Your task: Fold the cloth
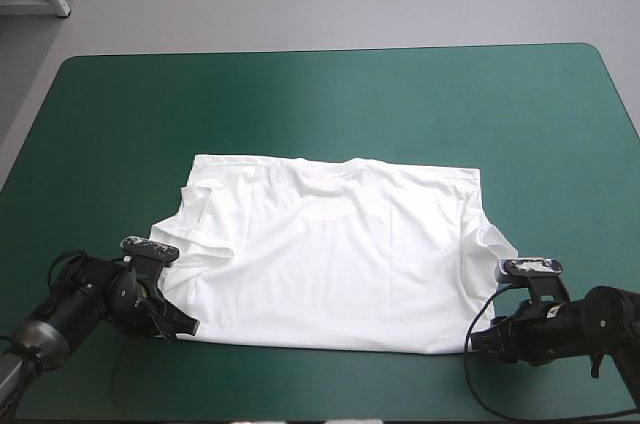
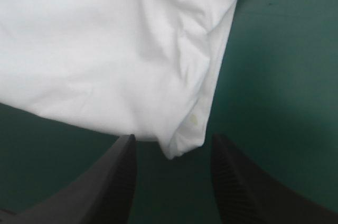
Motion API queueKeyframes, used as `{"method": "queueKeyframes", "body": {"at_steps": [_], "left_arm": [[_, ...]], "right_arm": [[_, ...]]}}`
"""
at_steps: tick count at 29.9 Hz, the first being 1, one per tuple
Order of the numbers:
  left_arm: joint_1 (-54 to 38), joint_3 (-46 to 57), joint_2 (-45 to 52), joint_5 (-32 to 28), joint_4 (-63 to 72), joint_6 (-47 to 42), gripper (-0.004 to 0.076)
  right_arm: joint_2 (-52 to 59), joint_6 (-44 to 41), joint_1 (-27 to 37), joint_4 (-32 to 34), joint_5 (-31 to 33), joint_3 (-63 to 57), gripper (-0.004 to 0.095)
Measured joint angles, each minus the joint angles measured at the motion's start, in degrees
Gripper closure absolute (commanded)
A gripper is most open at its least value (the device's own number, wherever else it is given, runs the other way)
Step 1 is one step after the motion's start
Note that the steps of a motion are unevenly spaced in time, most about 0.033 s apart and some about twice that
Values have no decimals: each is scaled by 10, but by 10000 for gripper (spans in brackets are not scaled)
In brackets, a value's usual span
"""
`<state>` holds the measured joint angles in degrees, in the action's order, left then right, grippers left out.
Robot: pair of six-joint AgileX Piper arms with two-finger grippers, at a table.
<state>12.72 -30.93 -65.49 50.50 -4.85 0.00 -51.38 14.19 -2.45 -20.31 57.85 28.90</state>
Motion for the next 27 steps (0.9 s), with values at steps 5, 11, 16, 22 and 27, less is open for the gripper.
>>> {"method": "queueKeyframes", "body": {"at_steps": [5,11,16,22,27], "left_arm": [[0,0,0,0,1,0,703],[0,0,0,-1,1,4,703],[0,0,0,-1,1,4,703],[0,0,3,1,1,4,705],[0,-2,27,30,-7,4,705]], "right_arm": [[-64,3,0,1,-22,0,496],[-112,9,0,3,-26,7,789],[-121,36,0,-13,-20,6,917],[-88,31,0,-2,-15,3,918],[-25,7,0,26,12,6,920]]}}
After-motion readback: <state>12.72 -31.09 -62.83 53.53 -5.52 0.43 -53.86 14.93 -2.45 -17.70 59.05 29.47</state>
